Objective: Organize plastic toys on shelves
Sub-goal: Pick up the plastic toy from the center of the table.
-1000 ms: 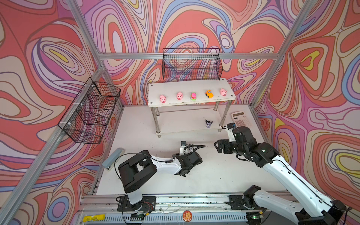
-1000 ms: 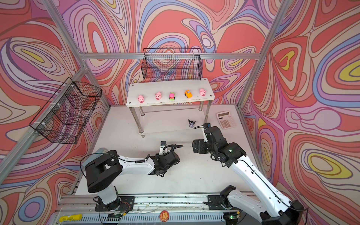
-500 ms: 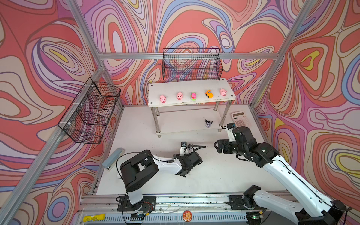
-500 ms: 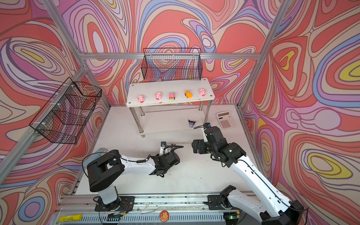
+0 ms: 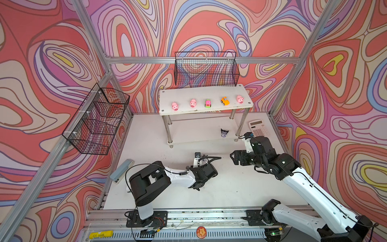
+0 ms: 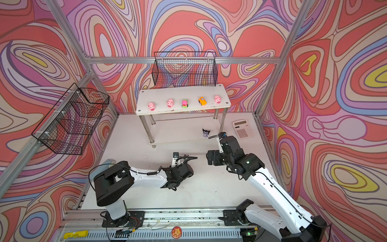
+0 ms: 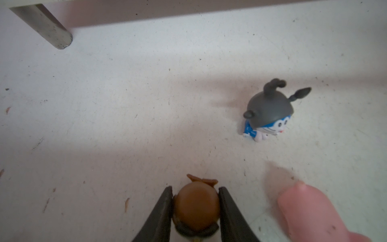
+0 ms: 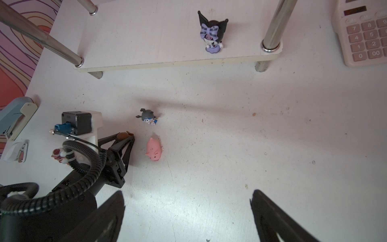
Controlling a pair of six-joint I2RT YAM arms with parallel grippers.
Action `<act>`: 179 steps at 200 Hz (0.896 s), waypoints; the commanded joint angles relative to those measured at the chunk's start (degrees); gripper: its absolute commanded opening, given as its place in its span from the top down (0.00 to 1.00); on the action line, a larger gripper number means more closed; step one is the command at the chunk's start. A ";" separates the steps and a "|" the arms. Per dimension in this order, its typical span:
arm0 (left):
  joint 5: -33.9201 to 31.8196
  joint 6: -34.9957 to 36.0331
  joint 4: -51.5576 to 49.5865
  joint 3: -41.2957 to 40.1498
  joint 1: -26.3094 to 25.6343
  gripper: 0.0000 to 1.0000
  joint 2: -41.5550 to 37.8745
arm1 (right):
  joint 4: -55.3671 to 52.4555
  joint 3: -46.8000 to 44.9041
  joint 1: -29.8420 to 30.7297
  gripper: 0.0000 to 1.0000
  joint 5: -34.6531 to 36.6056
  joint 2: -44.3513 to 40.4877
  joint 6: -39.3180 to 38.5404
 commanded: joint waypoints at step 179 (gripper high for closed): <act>-3.75 1.62 -11.82 4.37 0.04 0.70 -10.84 | 0.99 0.50 0.26 0.02 -0.48 -0.02 0.10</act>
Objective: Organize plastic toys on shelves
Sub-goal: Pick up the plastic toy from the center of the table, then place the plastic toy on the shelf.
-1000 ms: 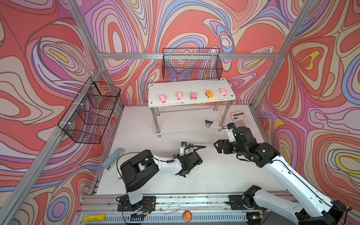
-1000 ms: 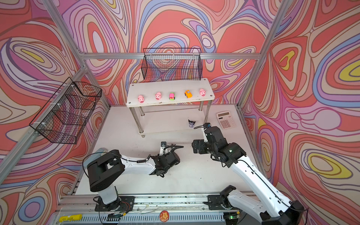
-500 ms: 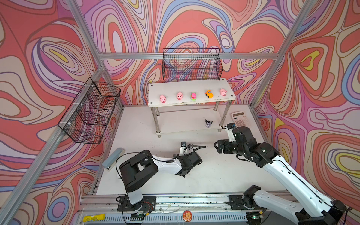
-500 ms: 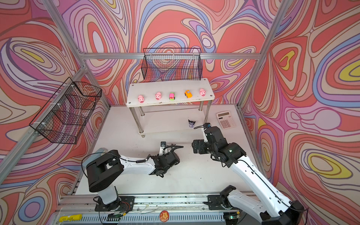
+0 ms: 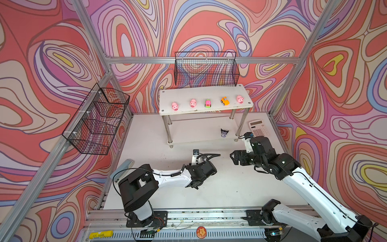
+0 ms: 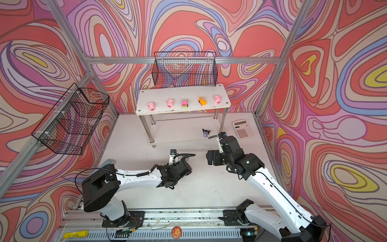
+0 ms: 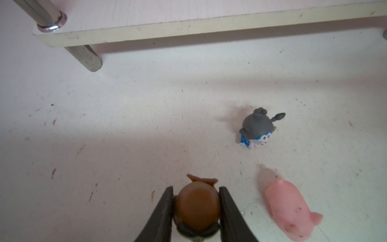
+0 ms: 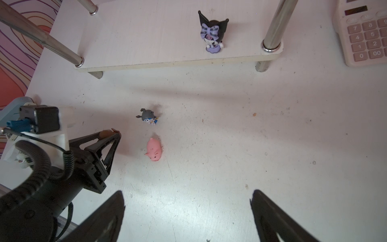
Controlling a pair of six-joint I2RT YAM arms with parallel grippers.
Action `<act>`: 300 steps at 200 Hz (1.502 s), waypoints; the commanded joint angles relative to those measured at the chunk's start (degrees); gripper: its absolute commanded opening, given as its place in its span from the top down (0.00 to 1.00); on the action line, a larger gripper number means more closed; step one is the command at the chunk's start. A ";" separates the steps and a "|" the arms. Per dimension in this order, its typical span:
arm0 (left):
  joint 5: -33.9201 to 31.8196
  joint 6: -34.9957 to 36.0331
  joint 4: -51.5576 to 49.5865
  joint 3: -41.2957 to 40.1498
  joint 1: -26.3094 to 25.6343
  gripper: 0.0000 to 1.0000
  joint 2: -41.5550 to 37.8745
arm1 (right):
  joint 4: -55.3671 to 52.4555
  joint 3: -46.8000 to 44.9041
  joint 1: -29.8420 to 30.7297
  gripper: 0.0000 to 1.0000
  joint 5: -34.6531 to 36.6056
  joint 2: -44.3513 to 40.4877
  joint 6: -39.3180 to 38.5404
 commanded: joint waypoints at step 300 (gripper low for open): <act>7.15 19.30 9.08 29.73 11.02 0.68 17.63 | 6.42 -18.05 0.24 0.01 0.48 -17.53 12.41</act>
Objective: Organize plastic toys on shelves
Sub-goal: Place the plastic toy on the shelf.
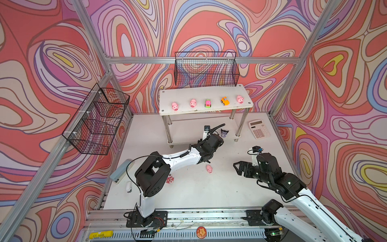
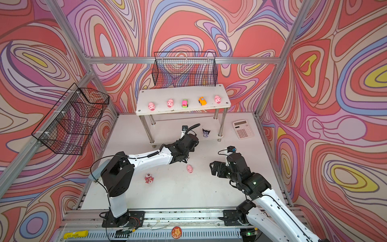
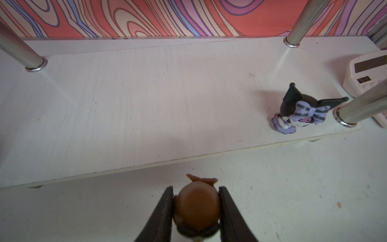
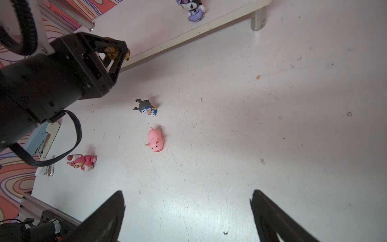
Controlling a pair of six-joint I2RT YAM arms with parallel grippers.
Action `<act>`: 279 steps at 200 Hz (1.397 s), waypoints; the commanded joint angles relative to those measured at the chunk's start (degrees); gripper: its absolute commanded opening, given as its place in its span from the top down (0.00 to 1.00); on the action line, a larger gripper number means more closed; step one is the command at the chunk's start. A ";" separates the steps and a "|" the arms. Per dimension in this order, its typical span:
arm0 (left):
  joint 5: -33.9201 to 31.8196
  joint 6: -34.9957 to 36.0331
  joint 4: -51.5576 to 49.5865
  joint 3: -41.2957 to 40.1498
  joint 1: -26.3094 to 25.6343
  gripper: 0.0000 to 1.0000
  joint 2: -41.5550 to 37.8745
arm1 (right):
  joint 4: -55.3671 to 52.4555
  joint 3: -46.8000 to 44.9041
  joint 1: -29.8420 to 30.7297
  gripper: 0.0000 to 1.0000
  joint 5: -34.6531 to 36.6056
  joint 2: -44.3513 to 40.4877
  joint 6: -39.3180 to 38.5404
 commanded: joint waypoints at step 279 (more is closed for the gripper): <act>2.41 0.98 5.25 15.15 2.84 0.68 15.55 | -4.21 4.26 0.20 0.01 4.42 -1.56 0.01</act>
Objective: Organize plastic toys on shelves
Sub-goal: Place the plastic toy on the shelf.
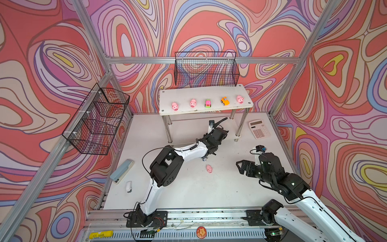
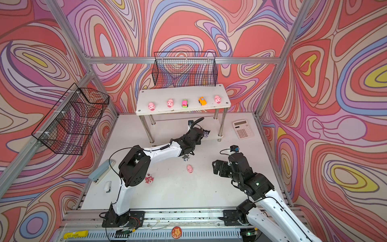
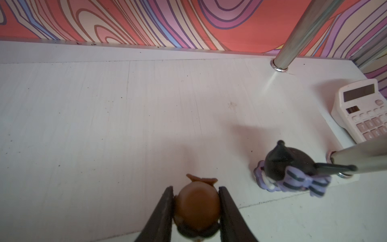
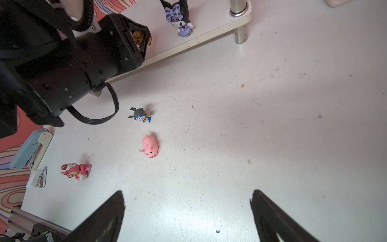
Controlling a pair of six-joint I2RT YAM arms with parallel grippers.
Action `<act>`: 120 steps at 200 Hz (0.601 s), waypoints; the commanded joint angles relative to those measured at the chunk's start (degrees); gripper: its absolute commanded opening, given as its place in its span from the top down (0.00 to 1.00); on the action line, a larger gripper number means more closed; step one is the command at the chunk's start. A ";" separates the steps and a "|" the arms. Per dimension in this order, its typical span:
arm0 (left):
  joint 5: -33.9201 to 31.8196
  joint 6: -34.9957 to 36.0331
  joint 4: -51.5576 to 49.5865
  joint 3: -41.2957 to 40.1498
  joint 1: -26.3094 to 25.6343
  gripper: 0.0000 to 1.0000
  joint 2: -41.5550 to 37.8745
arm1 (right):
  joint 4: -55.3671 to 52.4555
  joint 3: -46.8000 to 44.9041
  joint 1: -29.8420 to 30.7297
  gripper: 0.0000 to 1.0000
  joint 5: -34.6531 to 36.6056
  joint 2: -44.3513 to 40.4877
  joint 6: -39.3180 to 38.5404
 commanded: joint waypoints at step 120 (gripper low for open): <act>-3.05 2.65 2.29 3.21 0.30 0.67 3.80 | -0.88 2.09 0.24 0.02 1.11 0.35 -0.80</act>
